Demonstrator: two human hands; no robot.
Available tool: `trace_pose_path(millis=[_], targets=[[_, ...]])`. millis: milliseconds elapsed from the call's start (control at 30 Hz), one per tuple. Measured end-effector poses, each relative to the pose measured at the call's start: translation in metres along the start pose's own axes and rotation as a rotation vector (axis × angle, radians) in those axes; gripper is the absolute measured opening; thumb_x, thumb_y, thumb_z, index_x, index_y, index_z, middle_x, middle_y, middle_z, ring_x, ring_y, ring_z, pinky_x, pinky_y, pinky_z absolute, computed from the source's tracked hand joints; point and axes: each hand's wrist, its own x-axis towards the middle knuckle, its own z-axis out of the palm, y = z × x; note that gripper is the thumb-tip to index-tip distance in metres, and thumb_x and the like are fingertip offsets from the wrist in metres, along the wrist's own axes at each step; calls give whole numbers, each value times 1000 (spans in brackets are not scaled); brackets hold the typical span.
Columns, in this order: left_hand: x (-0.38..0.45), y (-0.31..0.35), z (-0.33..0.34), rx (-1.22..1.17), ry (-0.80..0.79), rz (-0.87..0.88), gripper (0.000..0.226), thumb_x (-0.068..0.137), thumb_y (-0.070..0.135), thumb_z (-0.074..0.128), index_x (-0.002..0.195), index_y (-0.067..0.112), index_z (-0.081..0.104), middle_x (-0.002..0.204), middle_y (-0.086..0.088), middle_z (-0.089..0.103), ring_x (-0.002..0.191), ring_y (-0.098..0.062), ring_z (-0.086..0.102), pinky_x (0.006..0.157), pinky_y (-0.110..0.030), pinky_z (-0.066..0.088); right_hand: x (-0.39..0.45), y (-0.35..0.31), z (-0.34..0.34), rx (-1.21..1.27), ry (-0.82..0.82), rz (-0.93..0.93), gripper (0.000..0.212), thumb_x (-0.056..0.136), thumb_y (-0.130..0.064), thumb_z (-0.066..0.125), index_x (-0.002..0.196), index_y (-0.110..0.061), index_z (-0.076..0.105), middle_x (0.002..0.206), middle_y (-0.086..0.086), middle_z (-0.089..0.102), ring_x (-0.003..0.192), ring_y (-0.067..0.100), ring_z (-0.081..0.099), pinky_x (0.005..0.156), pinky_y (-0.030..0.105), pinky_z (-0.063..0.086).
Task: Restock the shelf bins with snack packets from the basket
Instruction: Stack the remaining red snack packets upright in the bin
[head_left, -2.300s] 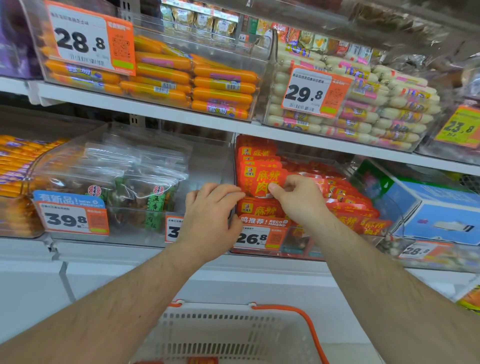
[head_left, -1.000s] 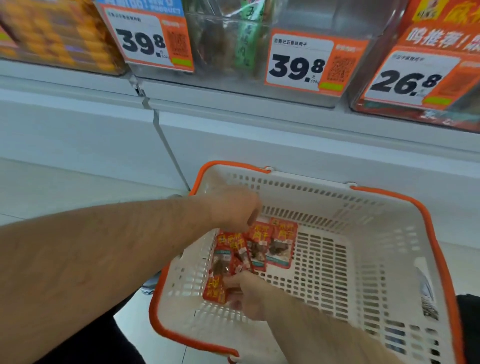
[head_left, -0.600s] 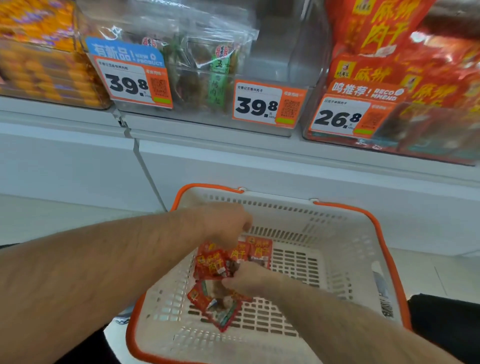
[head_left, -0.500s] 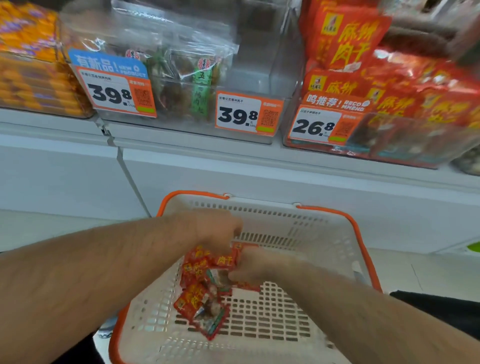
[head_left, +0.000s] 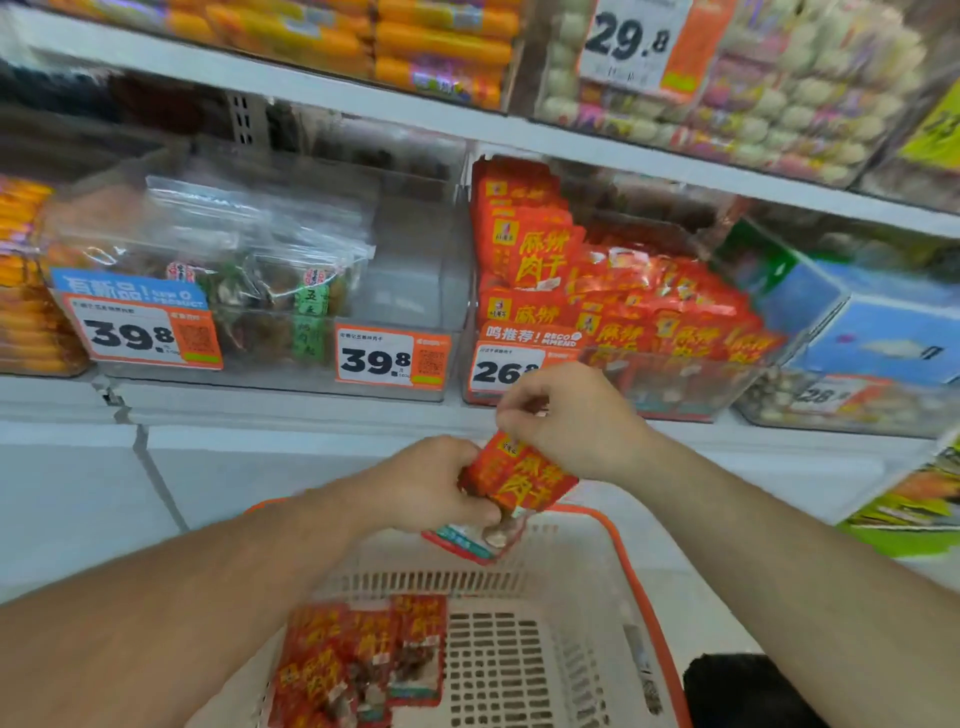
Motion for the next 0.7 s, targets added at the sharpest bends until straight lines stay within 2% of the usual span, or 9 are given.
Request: trace_pose_path(millis=[100, 167, 267, 333, 400, 433, 500, 600, 700], targets=[[0, 13, -16, -234, 54, 56, 40, 64, 47, 77, 96, 24, 72, 94, 0, 75, 94, -20, 70, 90, -45, 53, -1, 2, -24, 159, 395, 96, 27, 80, -30, 80, 64, -18, 61, 62, -12, 59, 62, 5, 57, 62, 25, 47], [-1, 23, -23, -406, 118, 89, 34, 65, 40, 79, 96, 26, 74, 96, 0, 76, 96, -22, 71, 93, -49, 53, -2, 2, -34, 351, 493, 185, 32, 74, -36, 83, 71, -13, 60, 71, -2, 65, 70, 14, 64, 63, 35, 55], [-1, 42, -33, -566, 225, 123, 26, 74, 22, 81, 100, 25, 74, 100, 1, 76, 99, -20, 71, 94, -46, 54, -5, 6, -39, 730, 309, 297, 34, 74, -33, 83, 99, -17, 65, 99, -2, 71, 91, 14, 69, 73, 37, 61], [-1, 55, -41, -592, 275, 156, 24, 82, 13, 78, 103, 23, 73, 99, 2, 76, 98, -19, 71, 93, -43, 55, -7, 8, -39, 821, 174, 285, 23, 81, -24, 78, 101, -18, 69, 98, -4, 75, 93, 15, 71, 76, 35, 59], [0, 63, -51, -504, 350, 180, 22, 82, 19, 78, 102, 28, 73, 95, 6, 76, 93, -15, 71, 89, -42, 56, -8, 6, -39, 826, 155, 219, 2, 88, -14, 70, 87, -16, 71, 78, -7, 74, 73, 8, 69, 60, 22, 53], [0, 66, -56, -431, 398, 199, 24, 80, 28, 80, 102, 32, 73, 93, 10, 75, 91, -13, 71, 87, -41, 57, -8, 5, -41, 822, 188, 184, 8, 89, -12, 69, 82, -16, 70, 72, -8, 73, 65, 8, 66, 55, 20, 50], [0, 68, -64, -201, 544, 287, 43, 69, 54, 77, 107, 36, 68, 97, 13, 70, 91, -9, 65, 87, -33, 54, -5, 3, -50, 786, 312, 117, 11, 88, -8, 69, 81, -17, 71, 73, -5, 74, 65, 11, 67, 59, 26, 51], [3, 66, -77, 267, 673, 280, 91, 62, 79, 55, 138, 30, 49, 128, 13, 48, 118, -8, 42, 101, -32, 33, -1, -2, -75, 689, 569, 26, 17, 86, -7, 72, 77, -22, 71, 69, -8, 74, 62, 9, 67, 62, 29, 53], [10, 56, -80, 571, 627, 133, 90, 78, 69, 55, 153, 31, 22, 154, 14, 24, 138, -11, 19, 109, -38, 16, 3, -1, -94, 588, 699, -19, 21, 86, -11, 73, 75, -29, 69, 67, -17, 72, 66, 8, 68, 66, 25, 55]])
